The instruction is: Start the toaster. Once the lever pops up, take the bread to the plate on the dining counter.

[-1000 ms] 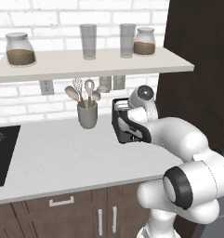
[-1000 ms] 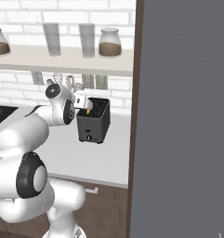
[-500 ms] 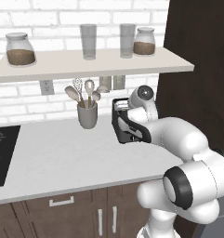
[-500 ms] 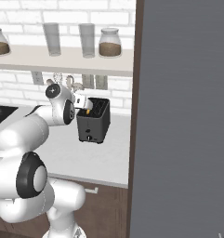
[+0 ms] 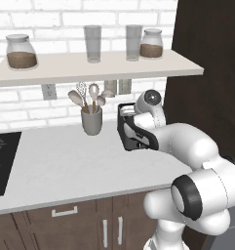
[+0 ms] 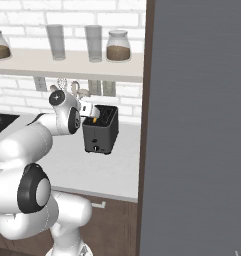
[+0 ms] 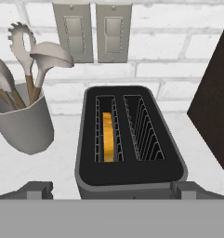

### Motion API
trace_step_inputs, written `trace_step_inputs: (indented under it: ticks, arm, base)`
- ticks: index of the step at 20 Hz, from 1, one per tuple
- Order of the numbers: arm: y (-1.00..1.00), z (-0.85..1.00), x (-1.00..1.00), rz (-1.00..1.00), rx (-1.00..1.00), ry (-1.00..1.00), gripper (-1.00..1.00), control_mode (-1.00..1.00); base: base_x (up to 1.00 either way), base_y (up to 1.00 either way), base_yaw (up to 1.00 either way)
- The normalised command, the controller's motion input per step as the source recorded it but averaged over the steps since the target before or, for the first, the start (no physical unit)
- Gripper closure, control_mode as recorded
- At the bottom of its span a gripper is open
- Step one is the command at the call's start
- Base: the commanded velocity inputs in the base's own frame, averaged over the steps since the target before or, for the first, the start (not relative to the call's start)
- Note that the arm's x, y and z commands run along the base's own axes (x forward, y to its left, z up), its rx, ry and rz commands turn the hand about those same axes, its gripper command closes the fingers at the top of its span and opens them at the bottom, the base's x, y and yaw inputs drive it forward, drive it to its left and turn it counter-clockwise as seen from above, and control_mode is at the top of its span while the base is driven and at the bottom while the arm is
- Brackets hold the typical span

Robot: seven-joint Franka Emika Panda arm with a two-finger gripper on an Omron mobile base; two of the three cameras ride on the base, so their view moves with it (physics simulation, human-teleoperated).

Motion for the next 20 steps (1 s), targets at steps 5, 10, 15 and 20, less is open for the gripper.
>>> trace_step_inputs:
  ticks: [5,10,15,20]
  arm:
    - [0.0,0.0,0.0,0.0,0.0,0.0,-1.0,-1.0]
    - [0.0,0.0,0.0,0.0,0.0,0.0,-1.0,-1.0]
    - [0.0,0.0,0.0,0.0,0.0,0.0,-1.0,-1.0]
    - [0.0,0.0,0.0,0.0,0.0,0.0,-1.0,-1.0]
  base:
    - [0.0,0.0,0.0]
    - [0.0,0.0,0.0]
    - [0.0,0.0,0.0]
    - [0.0,0.0,0.0]
